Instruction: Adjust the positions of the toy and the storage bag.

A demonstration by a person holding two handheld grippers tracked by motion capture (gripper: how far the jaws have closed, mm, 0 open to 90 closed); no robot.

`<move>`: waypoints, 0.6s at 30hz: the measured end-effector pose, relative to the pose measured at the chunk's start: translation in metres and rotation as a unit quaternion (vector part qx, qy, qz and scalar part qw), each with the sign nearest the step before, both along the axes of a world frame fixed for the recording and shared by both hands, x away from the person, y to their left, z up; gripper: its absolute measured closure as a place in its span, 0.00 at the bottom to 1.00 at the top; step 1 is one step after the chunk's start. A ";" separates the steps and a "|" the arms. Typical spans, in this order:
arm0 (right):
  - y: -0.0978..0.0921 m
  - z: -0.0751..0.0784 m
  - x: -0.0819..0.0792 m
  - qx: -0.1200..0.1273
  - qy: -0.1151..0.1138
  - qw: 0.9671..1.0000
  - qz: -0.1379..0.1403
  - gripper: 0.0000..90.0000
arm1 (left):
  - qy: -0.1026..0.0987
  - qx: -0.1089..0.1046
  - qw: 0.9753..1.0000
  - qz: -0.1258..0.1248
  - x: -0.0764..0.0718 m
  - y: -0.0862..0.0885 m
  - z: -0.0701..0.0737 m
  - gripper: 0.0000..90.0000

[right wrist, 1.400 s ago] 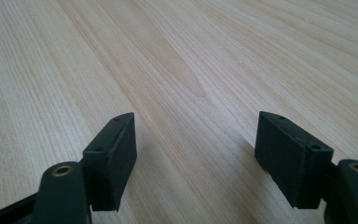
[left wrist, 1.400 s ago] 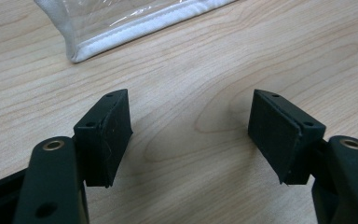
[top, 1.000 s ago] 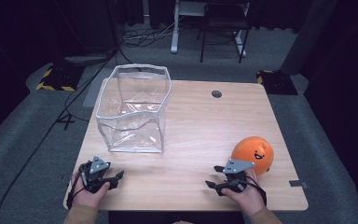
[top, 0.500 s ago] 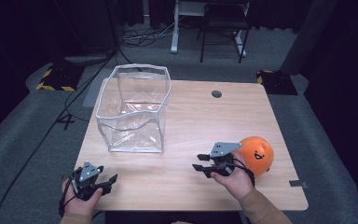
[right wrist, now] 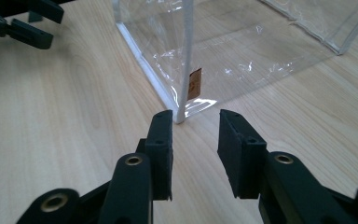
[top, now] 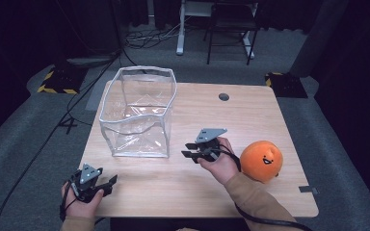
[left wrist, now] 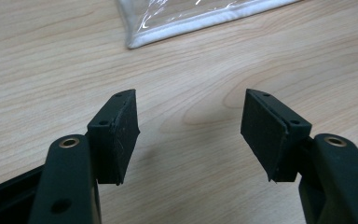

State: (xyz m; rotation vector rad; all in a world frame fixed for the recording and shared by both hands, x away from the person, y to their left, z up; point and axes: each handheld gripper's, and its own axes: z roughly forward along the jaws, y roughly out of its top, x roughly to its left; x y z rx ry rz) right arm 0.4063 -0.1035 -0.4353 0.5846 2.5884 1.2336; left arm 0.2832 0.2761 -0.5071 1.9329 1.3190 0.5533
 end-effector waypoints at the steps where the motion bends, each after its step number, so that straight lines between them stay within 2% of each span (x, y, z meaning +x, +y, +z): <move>1: 0.008 0.001 0.004 -0.007 -0.007 1.000 0.003 0.77 | -0.001 -0.003 1.000 0.001 0.000 0.001 0.001 0.41; 4: 0.016 0.003 0.008 -0.005 -0.014 1.000 0.007 0.79 | -0.003 -0.003 1.000 0.001 0.001 0.002 0.001 0.41; 5: 0.024 0.005 0.013 0.008 -0.009 1.000 0.008 0.79 | -0.003 -0.004 1.000 0.001 0.001 0.002 0.001 0.41; 6: 0.026 0.005 0.015 0.010 -0.007 1.000 0.007 0.80 | -0.003 -0.002 1.000 0.000 0.001 0.003 0.000 0.41; 14: 0.046 0.005 0.022 0.008 -0.003 1.000 0.014 0.81 | -0.003 -0.003 1.000 0.001 0.001 0.005 0.000 0.41; 15: 0.049 0.004 0.023 0.006 0.000 1.000 0.016 0.82 | -0.004 -0.003 1.000 0.001 0.001 0.005 0.001 0.41; 16: 0.053 0.003 0.025 0.000 0.000 1.000 0.017 0.91 | -0.005 -0.002 1.000 0.002 0.000 0.004 0.001 0.41; 17: 0.053 0.003 0.025 0.000 0.000 1.000 0.017 0.91 | -0.005 -0.002 1.000 0.002 0.000 0.004 0.001 0.41; 18: 0.054 0.002 0.026 -0.006 0.000 1.000 0.016 0.96 | -0.006 -0.002 1.000 0.002 0.000 0.004 0.001 0.41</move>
